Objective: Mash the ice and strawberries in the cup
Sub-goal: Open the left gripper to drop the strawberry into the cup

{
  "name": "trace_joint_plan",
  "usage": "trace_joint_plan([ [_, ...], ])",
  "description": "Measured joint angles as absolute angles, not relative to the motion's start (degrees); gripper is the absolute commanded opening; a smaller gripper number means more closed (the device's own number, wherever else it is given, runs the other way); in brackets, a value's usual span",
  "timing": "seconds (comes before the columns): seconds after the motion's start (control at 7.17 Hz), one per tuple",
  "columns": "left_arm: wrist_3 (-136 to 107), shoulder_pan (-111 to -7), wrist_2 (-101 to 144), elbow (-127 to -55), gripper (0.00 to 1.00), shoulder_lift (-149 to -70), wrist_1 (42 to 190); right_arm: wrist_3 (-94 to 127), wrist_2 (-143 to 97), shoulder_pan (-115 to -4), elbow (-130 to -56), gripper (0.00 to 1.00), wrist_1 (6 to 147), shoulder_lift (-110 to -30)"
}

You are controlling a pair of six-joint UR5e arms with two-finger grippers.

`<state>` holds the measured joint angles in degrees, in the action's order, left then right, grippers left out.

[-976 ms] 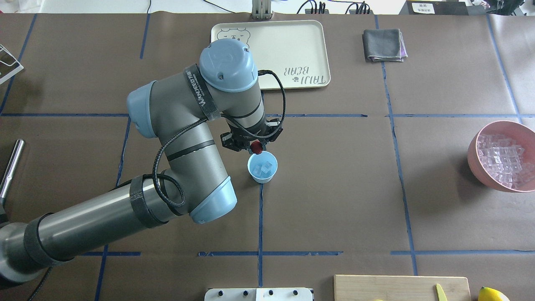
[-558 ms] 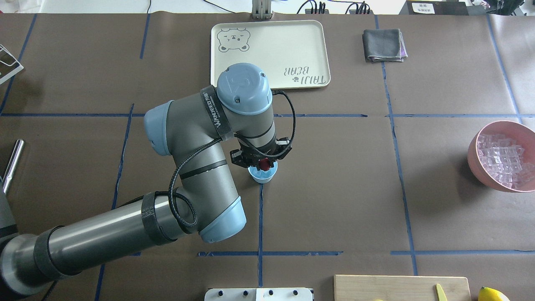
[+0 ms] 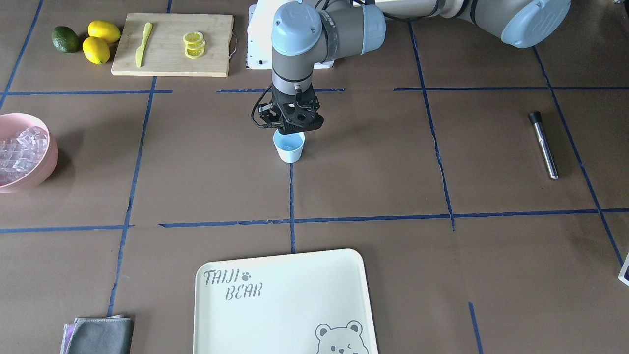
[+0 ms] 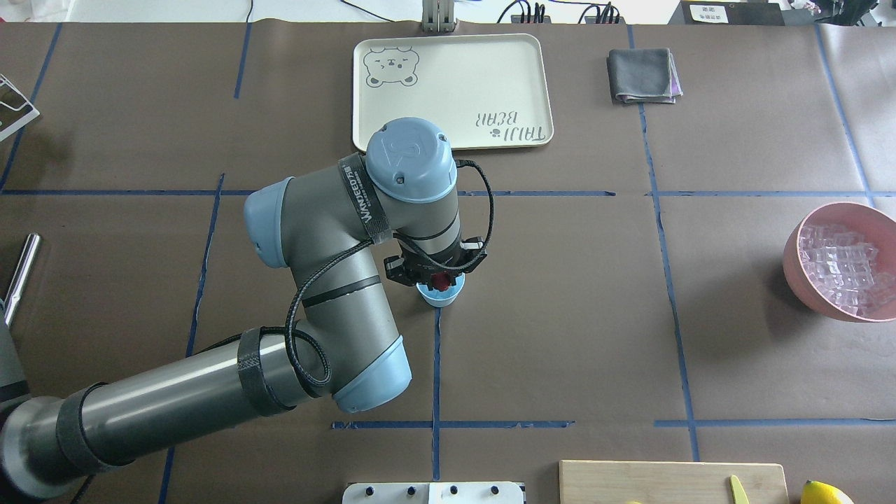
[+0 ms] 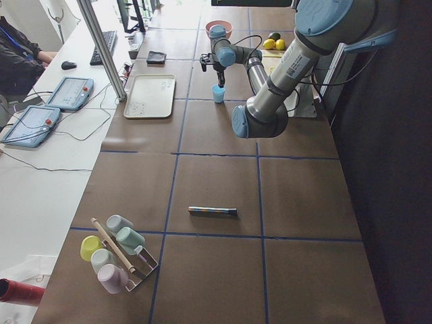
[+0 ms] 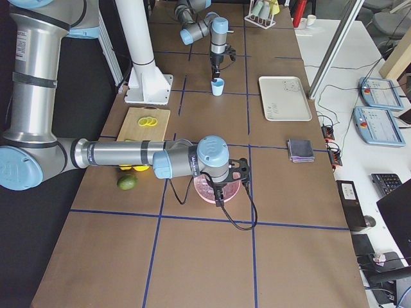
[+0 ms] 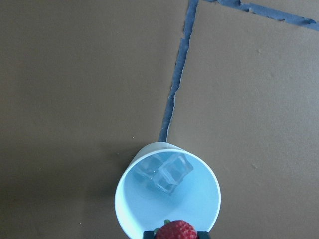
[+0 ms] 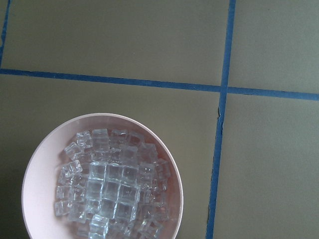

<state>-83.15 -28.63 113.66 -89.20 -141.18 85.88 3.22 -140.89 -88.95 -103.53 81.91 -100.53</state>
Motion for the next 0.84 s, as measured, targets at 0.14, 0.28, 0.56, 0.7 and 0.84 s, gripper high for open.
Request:
trace_joint_plan([
  [0.14,-83.04,-28.81,113.65,-89.16,0.2,-141.05,85.88,3.24,-140.89,-88.95,-103.51,1.0,81.91,-100.49],
  [0.28,-82.99,-28.87,113.64,-89.14,0.73,-141.02,85.91,3.25,-140.89,-88.95,-103.51,1.0,81.9,-100.49],
  [0.56,-82.33,-28.91,113.64,-89.2,1.0,-140.95,86.31,3.2,-140.89,-88.94,-103.48,1.0,81.89,-100.54],
  [0.7,-81.28,-28.91,113.64,-89.25,1.0,-140.92,86.67,3.18,-140.87,-88.95,-103.46,1.0,81.91,-100.54],
  [0.84,-80.64,-28.91,113.55,-89.31,1.0,-140.91,86.84,3.17,-140.83,-88.94,-103.45,1.0,81.91,-100.5],
])
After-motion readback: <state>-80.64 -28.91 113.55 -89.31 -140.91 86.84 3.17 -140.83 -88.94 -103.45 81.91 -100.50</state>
